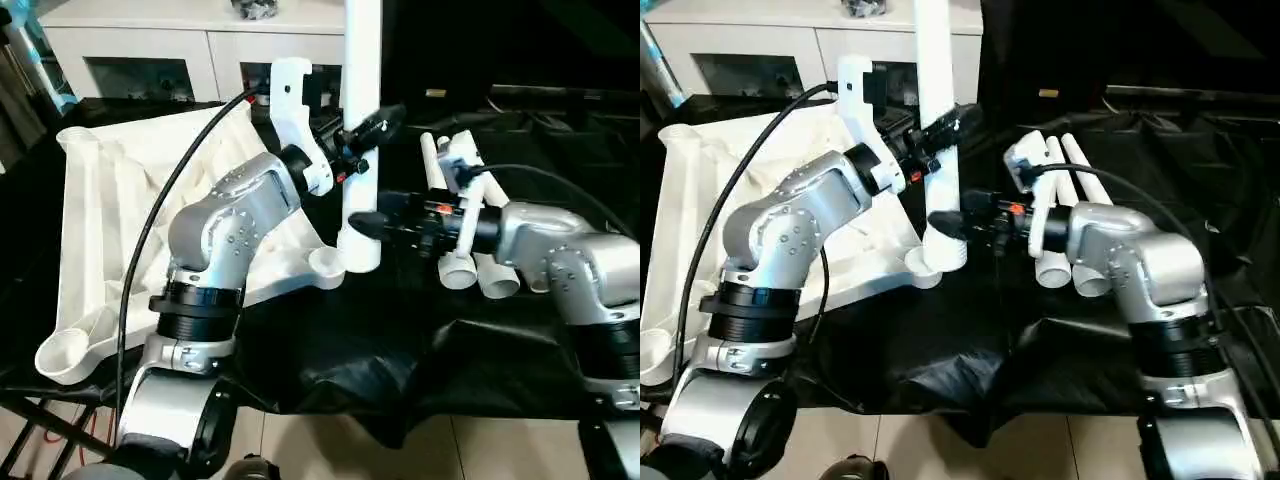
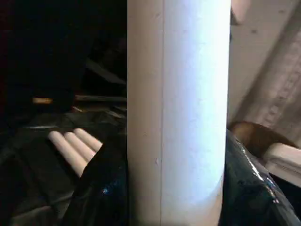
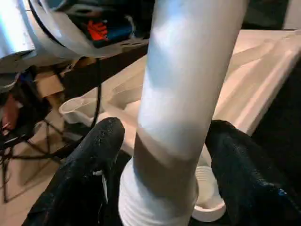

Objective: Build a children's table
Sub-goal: Pick table leg

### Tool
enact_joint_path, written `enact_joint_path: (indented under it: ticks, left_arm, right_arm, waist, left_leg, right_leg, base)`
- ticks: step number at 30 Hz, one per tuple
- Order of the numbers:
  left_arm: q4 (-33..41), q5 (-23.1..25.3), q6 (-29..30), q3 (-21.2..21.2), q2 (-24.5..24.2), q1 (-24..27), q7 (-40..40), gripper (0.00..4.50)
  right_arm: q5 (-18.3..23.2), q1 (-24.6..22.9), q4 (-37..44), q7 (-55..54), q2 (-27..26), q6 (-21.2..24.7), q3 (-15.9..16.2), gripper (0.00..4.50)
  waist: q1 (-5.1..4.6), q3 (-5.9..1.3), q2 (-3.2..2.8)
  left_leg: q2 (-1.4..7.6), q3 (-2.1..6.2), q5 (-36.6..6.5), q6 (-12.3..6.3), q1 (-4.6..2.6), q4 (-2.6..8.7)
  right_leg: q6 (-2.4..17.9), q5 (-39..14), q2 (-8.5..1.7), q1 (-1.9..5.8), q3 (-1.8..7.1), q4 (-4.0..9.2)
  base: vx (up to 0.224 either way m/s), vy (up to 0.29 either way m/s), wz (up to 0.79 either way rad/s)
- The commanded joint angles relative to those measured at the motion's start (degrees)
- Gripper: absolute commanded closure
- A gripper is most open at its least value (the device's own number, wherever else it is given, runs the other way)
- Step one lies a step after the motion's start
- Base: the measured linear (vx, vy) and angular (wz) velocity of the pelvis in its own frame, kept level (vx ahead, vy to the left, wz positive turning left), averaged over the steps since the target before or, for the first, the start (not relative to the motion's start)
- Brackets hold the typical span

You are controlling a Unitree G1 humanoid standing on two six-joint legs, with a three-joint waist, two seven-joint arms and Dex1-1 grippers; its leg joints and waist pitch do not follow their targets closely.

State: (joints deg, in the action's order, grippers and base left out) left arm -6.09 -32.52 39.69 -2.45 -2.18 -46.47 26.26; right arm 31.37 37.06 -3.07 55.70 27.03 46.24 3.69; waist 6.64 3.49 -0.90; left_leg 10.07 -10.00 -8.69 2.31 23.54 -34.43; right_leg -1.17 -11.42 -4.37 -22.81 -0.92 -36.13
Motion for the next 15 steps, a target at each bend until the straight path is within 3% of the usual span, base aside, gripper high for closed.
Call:
enact_joint_path:
  ticks: [1, 7, 15]
  left_arm:
    - [2.44, -1.46, 1.46, 1.39, -0.29, 0.33, 1.81, 2.64]
    - [4.15, -3.09, 3.35, 2.05, -0.29, 0.48, 3.67, 2.64]
    - [4.46, -3.57, 3.83, 1.58, -0.62, 0.29, 3.81, 2.64]
  right_arm:
    - [0.69, 1.16, -0.26, 1.81, 0.58, 0.99, 0.94, 1.43]
    - [0.67, 1.41, -1.47, 4.41, 1.09, 1.51, 2.57, 1.43]
    - [0.49, 1.30, -2.00, 5.82, 1.47, 1.99, 3.48, 1.43]
  waist:
    - [0.33, -4.67, 0.89]
    - [0.31, -4.52, 1.13]
    - [0.39, -4.64, 1.24]
  left_leg:
    - [2.11, 0.50, -7.39, -2.06, -1.75, 3.06]
    - [2.13, 0.51, -8.81, -1.57, -1.72, 3.21]
    - [2.06, 0.51, -7.33, -1.94, -1.60, 3.10]
  right_leg:
    - [14.55, -3.15, -2.93, 2.69, 1.05, 3.80]
    - [14.14, -5.82, -3.06, 2.72, 1.05, 4.10]
    - [13.84, -4.33, -2.98, 2.78, 1.07, 3.89]
  base:
    - [0.000, 0.000, 0.00]
    - [0.000, 0.000, 0.00]
    - [0.000, 0.000, 0.00]
